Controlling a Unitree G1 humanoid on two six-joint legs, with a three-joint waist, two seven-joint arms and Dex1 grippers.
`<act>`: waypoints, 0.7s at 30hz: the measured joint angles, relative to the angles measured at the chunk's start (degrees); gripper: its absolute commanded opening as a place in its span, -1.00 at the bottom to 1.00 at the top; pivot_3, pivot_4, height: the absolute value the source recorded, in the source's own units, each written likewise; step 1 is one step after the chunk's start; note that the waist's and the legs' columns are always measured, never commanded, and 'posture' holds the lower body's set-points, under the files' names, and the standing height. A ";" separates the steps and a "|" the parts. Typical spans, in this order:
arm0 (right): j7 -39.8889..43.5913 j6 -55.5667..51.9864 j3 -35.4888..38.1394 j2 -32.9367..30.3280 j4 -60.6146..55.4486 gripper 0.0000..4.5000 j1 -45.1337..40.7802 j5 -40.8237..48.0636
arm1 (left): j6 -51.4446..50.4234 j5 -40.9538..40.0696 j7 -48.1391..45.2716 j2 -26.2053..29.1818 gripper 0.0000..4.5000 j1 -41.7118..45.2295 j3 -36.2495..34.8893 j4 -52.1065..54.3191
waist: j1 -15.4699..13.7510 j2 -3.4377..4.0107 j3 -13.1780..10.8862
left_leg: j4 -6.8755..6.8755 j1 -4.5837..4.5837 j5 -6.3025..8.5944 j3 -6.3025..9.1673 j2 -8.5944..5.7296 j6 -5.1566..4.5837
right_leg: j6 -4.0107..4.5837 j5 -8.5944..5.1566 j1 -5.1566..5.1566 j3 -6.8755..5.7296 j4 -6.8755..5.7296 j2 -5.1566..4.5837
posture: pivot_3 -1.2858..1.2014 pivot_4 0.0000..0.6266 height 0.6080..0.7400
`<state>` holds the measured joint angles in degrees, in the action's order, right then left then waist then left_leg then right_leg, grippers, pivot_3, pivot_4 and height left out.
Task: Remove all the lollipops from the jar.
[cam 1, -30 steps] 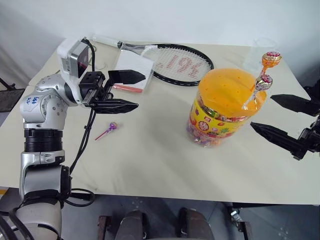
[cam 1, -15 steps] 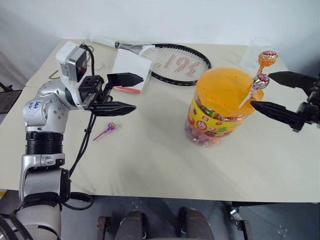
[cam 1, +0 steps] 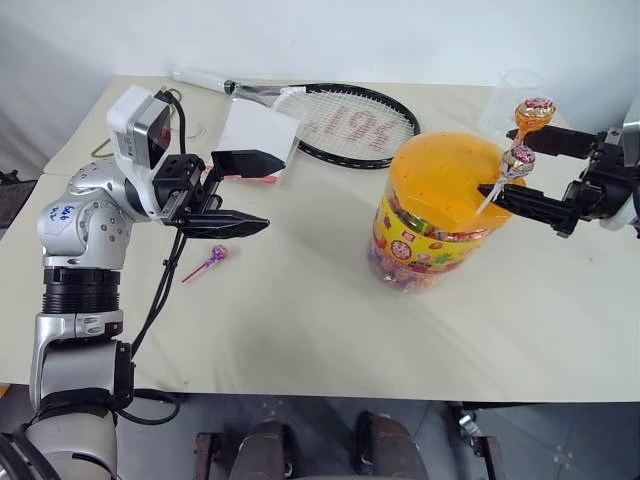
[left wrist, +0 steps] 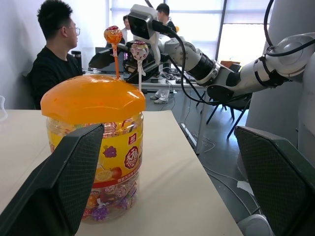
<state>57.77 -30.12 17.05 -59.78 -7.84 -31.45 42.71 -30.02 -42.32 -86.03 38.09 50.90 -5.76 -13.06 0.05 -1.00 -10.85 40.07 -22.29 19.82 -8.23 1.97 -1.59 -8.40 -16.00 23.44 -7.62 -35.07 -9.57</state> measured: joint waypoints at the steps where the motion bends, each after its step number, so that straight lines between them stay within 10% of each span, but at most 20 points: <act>1: -0.03 0.00 -0.23 0.16 0.30 0.62 -0.46 -0.08 | 0.00 -0.03 0.00 0.00 1.00 0.00 0.01 0.16 | 0.01 0.00 0.00 | 0.00 0.00 0.00 -0.01 0.00 0.00 | 0.00 0.00 0.00 0.01 0.01 0.00 | 0.03 -0.52 1.00; 12: -1.38 -2.33 -0.75 2.64 0.73 -0.99 -4.18 -0.10 | -0.03 -0.25 0.02 -0.01 1.00 0.00 0.00 1.00 | 0.01 0.00 0.00 | 0.00 0.00 0.00 -0.01 0.00 0.00 | 0.00 0.00 0.01 0.01 -0.01 0.00 | 0.03 -0.52 1.00; 21: -2.37 -3.50 -0.54 3.10 0.69 -0.99 -5.38 0.10 | -0.07 -0.37 0.04 -0.01 1.00 -0.01 -0.02 1.10 | 0.06 0.00 0.00 | 0.00 -0.01 0.00 -0.02 0.00 0.00 | 0.00 0.00 0.03 0.02 -0.01 0.00 | 0.03 -0.52 1.00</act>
<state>55.41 -33.63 16.51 -56.68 -7.14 -36.83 42.81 -30.09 -42.68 -86.00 38.07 50.89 -5.78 -11.96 0.11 -1.00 -10.85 40.07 -22.30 19.82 -8.25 1.97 -1.59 -8.40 -16.00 23.47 -7.60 -35.08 -9.57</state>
